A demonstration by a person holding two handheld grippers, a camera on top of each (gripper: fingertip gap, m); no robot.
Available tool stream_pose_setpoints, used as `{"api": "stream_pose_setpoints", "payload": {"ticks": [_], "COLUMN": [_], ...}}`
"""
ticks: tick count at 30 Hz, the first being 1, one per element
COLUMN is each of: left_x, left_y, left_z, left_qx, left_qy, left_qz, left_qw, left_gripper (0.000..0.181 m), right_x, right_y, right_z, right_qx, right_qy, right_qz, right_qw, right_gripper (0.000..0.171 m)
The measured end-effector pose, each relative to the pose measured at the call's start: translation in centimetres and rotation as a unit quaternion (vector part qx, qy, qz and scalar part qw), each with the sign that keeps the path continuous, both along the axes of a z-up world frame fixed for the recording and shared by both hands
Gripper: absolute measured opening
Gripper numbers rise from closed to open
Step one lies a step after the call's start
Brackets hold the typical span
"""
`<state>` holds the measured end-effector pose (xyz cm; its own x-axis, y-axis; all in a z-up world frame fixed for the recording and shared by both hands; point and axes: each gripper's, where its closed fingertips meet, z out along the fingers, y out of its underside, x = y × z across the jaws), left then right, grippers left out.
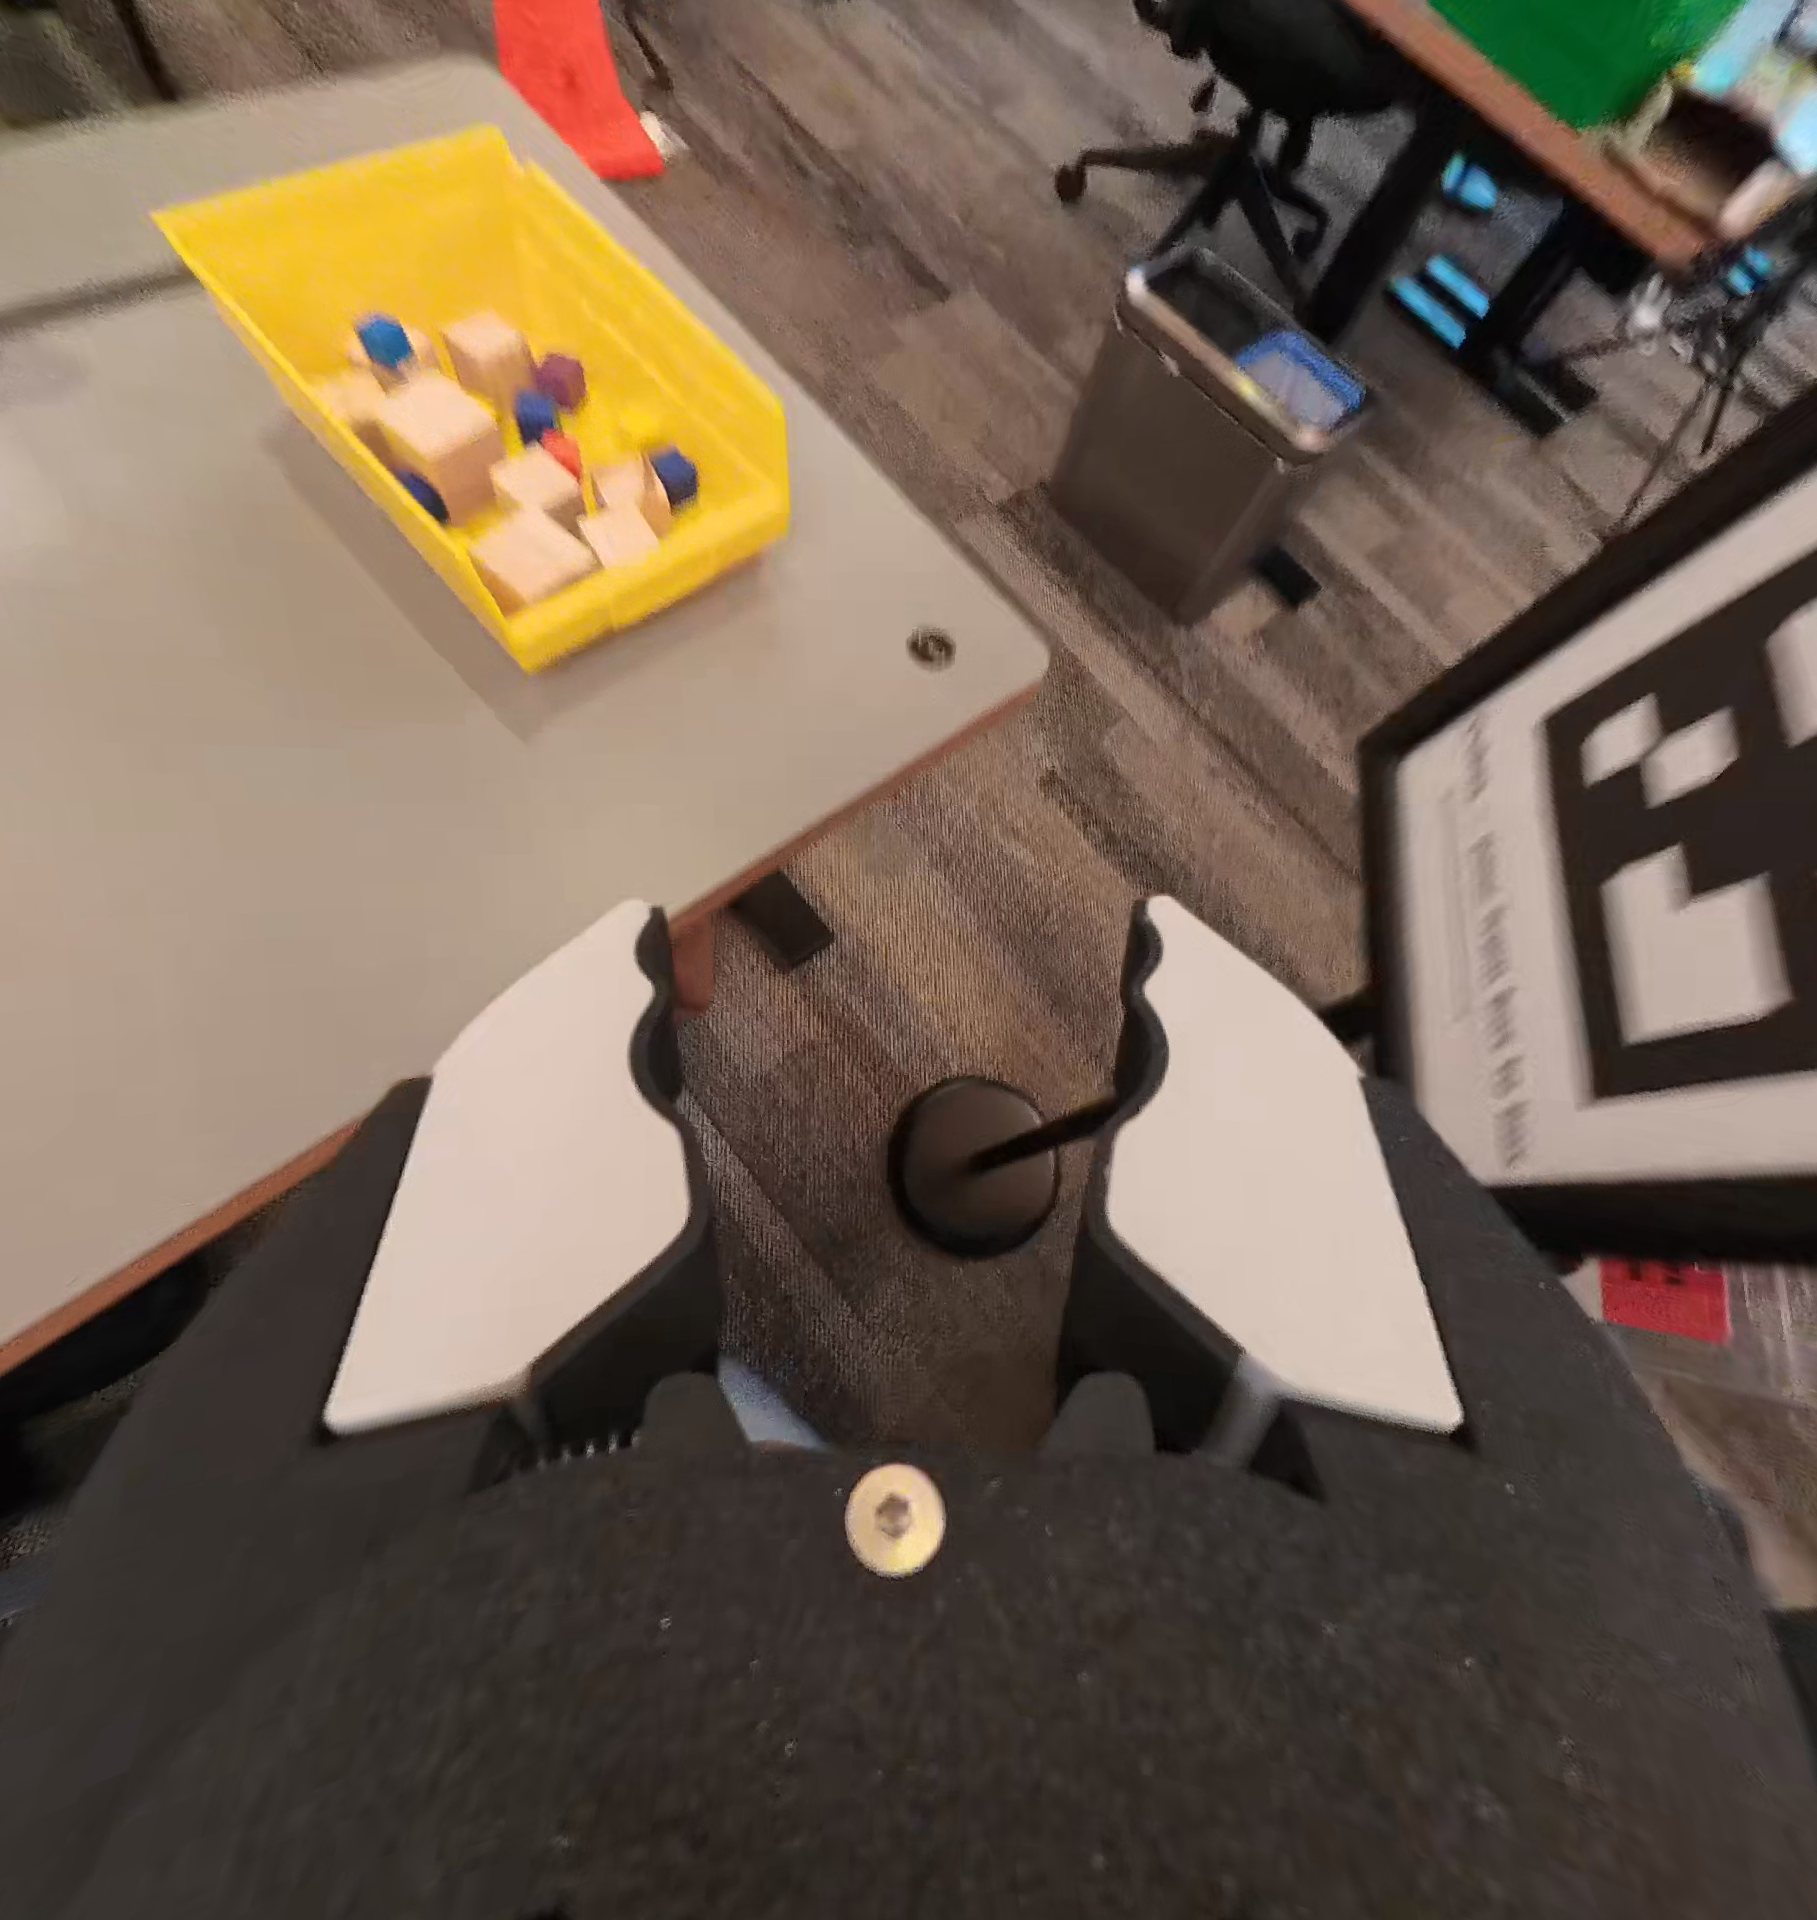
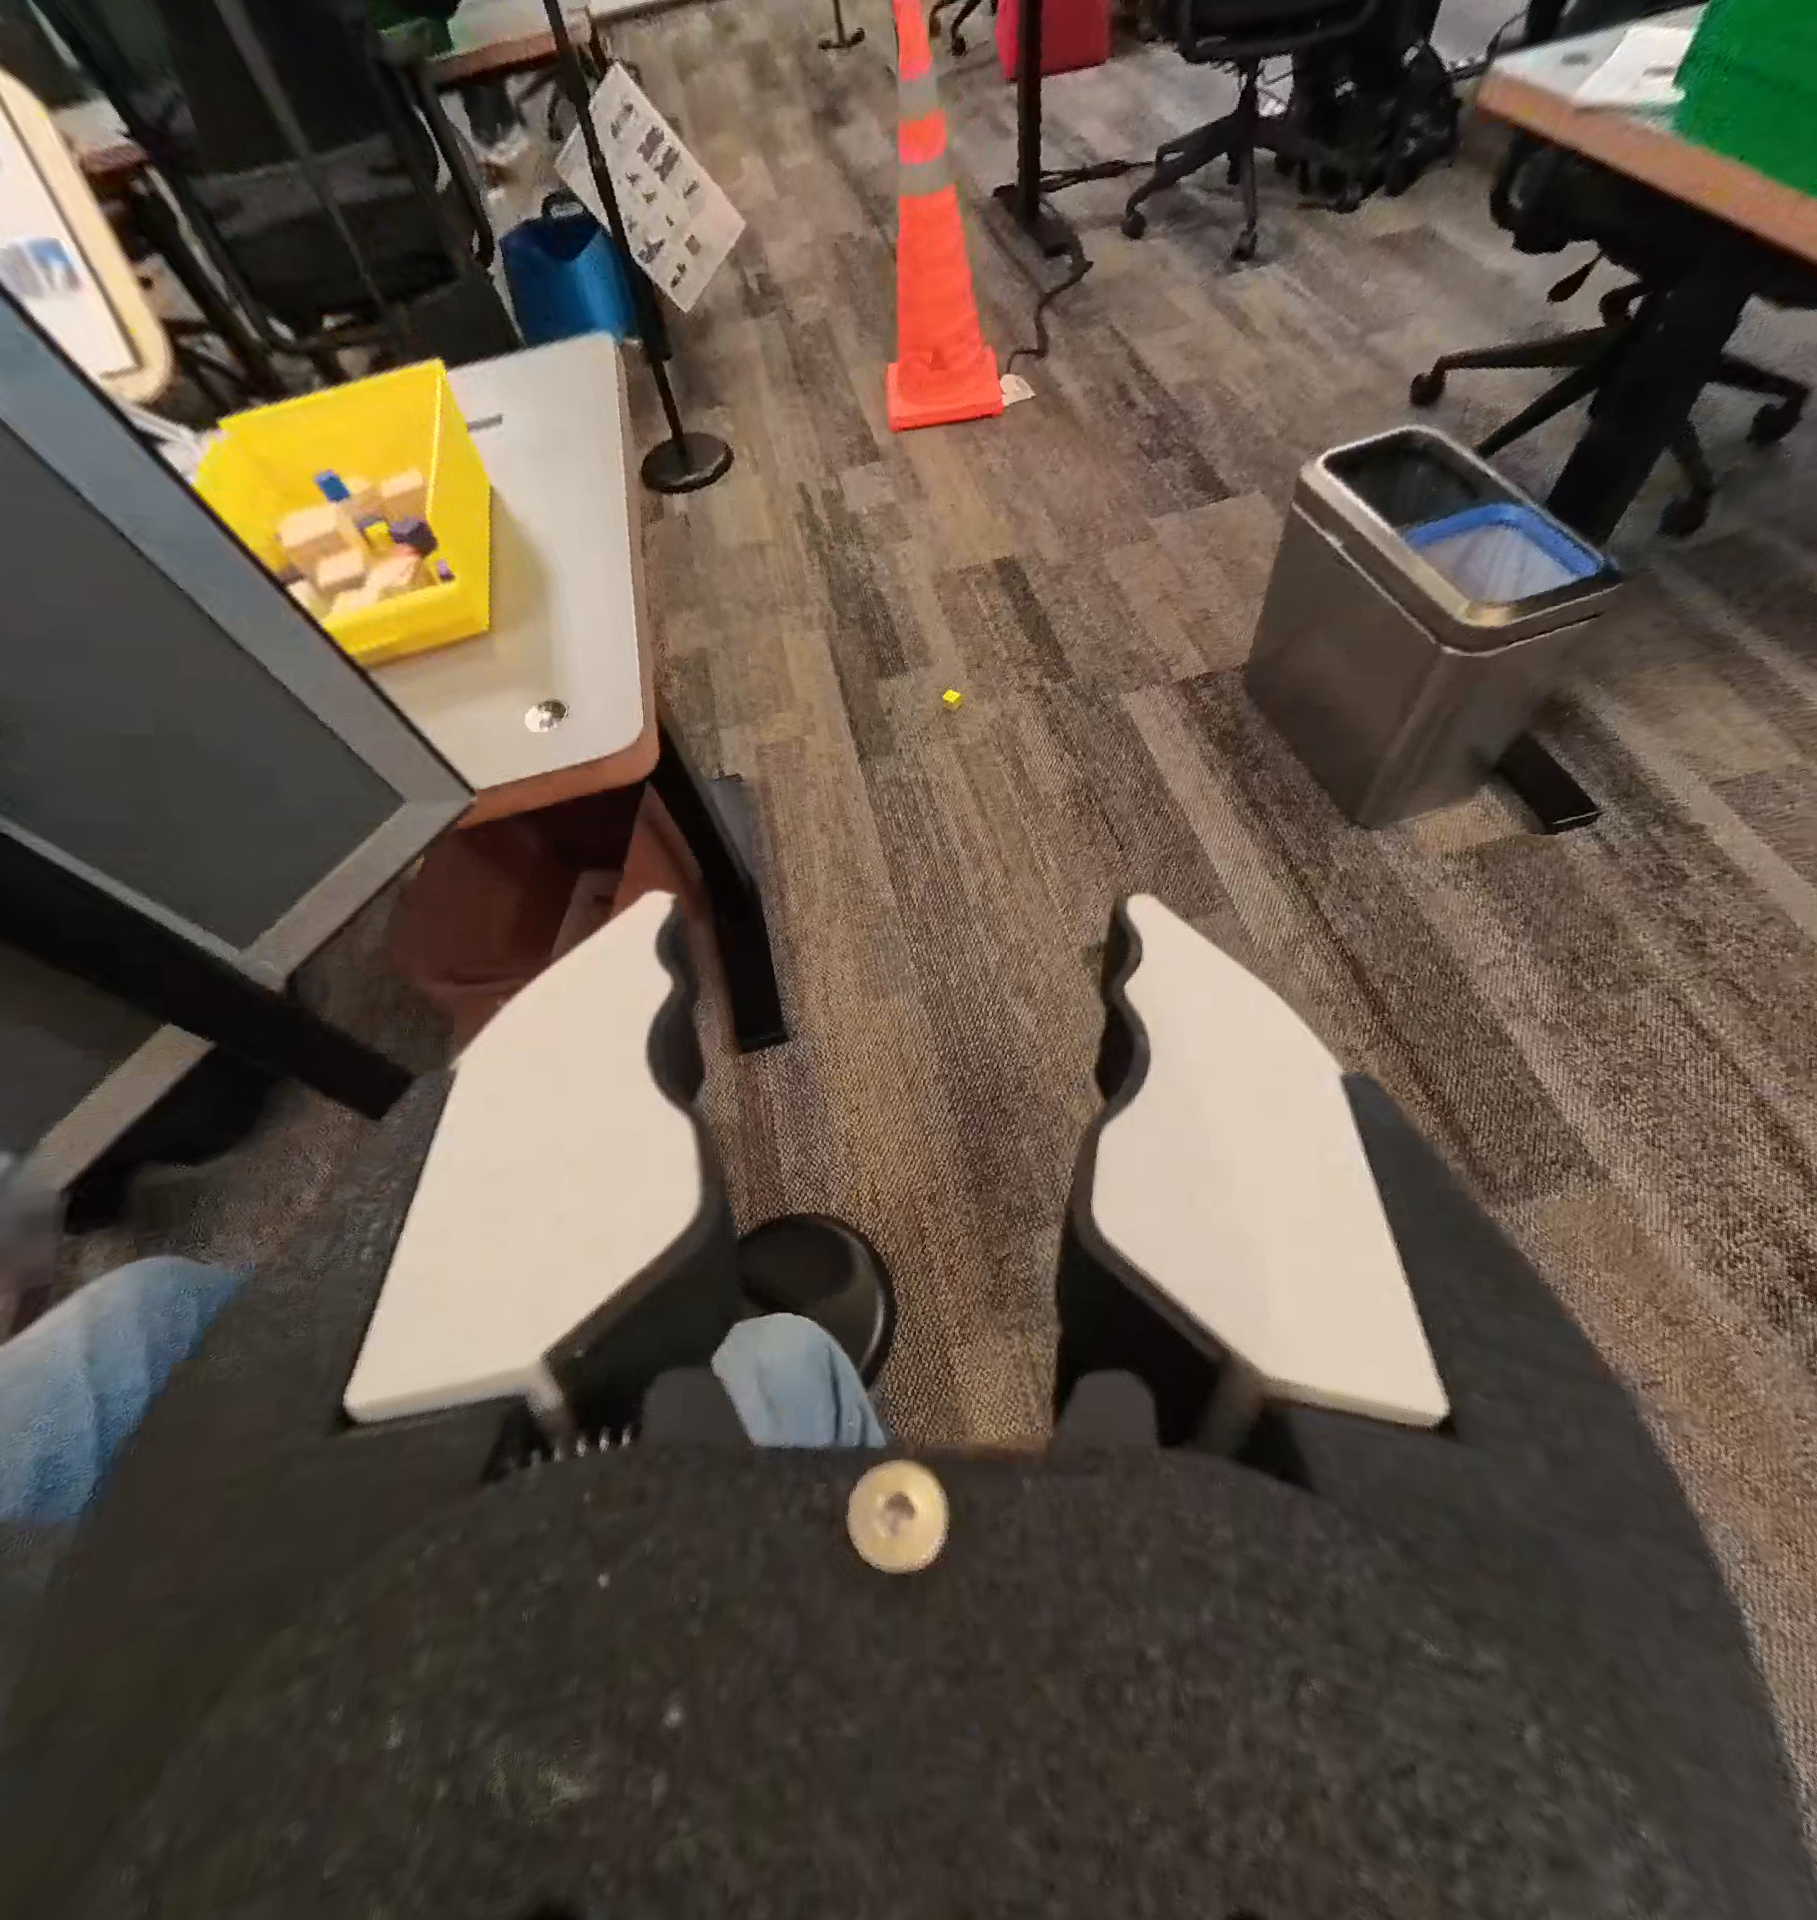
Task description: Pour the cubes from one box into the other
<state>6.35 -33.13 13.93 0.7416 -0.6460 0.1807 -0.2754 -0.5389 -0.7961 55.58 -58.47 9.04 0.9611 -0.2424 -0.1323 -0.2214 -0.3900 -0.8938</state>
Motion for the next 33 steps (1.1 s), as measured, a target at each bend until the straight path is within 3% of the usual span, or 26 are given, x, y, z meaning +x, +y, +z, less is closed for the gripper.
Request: {"api": "stream_pose_setpoints", "payload": {"ticks": [2, 8, 11, 15, 19, 23, 27, 30, 33], "left_x": [2.2, 12.0, 18.7, 29.8, 40.6, 46.2, 50.3, 54.2, 55.9], "left_y": [-0.4, -3.6, -4.3, -2.5, -2.1, -3.9, -3.6, -2.2, 2.1], "left_z": [6.9, 24.5, 29.4, 32.5, 31.7, 26.6, 21.1, 17.0, 11.9], "left_qx": [0.016, 0.068, 0.077, 0.090, 0.072, 0.046, 0.037, -0.021, -0.037], "left_qy": [-0.019, 0.047, 0.036, 0.021, 0.013, 0.024, 0.054, 0.013, 0.021], "left_qz": [0.020, 0.020, 0.023, 0.000, -0.059, -0.090, -0.090, -0.077, -0.045], "left_qw": [0.999, 0.996, 0.996, 0.996, 0.996, 0.995, 0.994, 0.997, 0.998], "left_gripper": [0.075, 0.086, 0.086, 0.084, 0.085, 0.084, 0.083, 0.083, 0.081], "right_x": [1.8, 7.4, 11.9, 18.6, 25.6, 32.5, 36.2, 37.4, 36.9], "right_y": [-1.1, -7.4, -11.5, -16.4, -18.3, -14.6, -4.9, 5.0, 16.4], "right_z": [2.5, 6.9, 8.3, 9.6, 13.6, 17.1, 18.4, 16.6, 13.0], "right_qx": [0.007, 0.020, 0.002, -0.023, -0.026, -0.069, -0.086, -0.105, -0.148], "right_qy": [0.003, 0.085, 0.069, 0.095, 0.077, -0.010, -0.035, -0.028, -0.019], "right_qz": [0.002, -0.009, -0.037, -0.075, -0.095, -0.068, 0.005, 0.075, 0.165], "right_qw": [1.000, 0.996, 0.997, 0.992, 0.992, 0.995, 0.996, 0.991, 0.975], "right_gripper": [0.076, 0.074, 0.074, 0.074, 0.070, 0.069, 0.069, 0.066, 0.063]}}
